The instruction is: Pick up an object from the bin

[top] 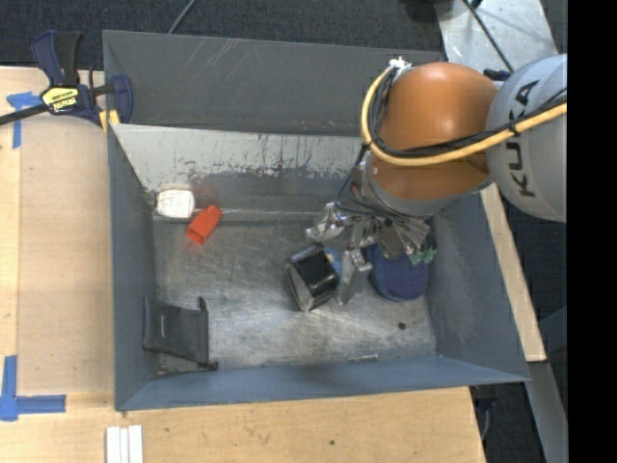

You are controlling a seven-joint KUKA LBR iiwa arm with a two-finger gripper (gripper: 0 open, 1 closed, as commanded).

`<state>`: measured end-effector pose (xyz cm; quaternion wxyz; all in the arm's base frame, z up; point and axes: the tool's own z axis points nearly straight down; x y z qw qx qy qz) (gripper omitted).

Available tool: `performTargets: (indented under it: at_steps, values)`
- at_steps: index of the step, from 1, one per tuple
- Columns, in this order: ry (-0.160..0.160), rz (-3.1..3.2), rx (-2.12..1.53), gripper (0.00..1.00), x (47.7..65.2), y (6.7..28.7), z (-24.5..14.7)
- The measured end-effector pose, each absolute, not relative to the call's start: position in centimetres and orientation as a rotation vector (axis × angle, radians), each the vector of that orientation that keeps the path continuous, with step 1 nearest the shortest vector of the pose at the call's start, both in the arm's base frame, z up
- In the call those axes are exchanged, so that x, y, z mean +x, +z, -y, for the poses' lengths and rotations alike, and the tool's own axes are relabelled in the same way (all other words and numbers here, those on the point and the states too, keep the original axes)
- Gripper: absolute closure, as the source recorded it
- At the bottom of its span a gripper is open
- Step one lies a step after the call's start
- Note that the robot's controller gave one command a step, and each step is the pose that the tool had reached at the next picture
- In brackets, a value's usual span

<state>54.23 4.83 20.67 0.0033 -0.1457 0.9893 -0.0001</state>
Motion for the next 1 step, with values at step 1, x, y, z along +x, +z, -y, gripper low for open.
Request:
performTargets:
  at_steps: [1]
  values:
    - [-0.001,-3.099,-0.544,1.0,51.6,20.85,-1.82]
